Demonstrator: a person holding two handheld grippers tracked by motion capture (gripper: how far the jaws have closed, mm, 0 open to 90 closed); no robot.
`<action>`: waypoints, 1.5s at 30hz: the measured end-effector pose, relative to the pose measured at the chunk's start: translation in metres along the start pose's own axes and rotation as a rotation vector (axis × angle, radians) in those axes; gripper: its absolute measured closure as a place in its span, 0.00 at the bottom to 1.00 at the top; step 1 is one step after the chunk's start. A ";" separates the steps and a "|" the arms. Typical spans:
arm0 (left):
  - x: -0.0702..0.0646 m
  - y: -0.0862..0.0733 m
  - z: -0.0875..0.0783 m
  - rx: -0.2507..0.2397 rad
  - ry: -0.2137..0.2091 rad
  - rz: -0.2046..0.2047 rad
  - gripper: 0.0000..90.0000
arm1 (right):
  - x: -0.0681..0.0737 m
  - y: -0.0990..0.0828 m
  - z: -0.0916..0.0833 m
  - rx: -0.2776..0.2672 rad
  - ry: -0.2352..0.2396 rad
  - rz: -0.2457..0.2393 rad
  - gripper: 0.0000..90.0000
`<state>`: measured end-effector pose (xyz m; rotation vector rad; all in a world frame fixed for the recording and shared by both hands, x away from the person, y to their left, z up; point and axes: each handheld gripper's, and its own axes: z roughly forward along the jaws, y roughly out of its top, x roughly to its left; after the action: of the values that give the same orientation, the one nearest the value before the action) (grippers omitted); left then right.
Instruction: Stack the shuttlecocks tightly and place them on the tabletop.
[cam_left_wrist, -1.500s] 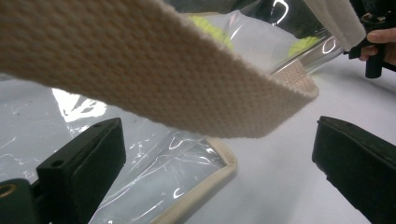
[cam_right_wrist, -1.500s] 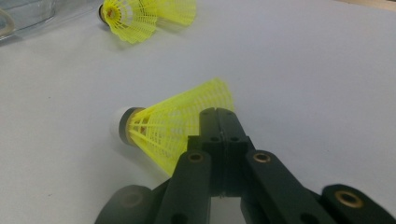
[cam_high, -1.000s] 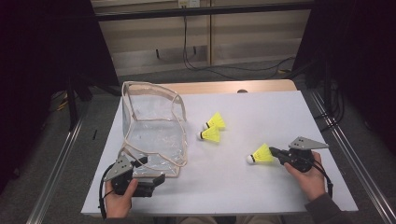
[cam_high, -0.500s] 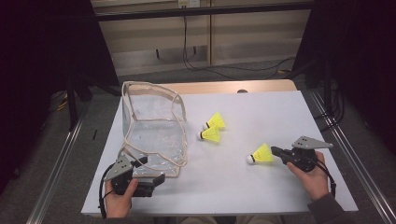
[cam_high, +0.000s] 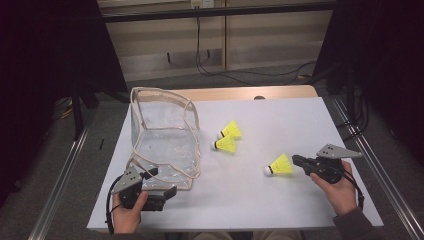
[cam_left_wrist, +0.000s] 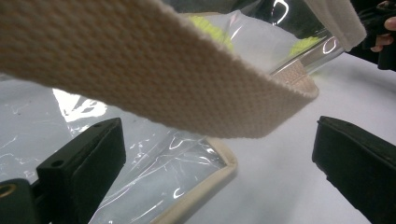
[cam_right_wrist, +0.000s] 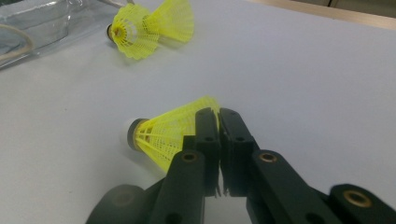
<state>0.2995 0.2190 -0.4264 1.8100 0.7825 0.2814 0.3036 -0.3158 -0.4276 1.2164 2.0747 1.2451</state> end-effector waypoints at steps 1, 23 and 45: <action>0.000 0.000 0.000 0.001 0.001 0.000 0.03 | 0.000 0.001 -0.001 0.000 0.002 0.004 0.92; 0.000 0.000 0.001 -0.006 0.000 -0.003 0.03 | 0.012 0.008 0.003 -0.021 0.066 0.016 0.55; -0.001 0.000 0.001 -0.005 0.001 -0.004 0.02 | 0.010 -0.006 0.020 0.053 0.090 0.052 0.16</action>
<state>0.2994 0.2180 -0.4267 1.8039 0.7852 0.2816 0.3099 -0.2987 -0.4420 1.2668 2.1658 1.2978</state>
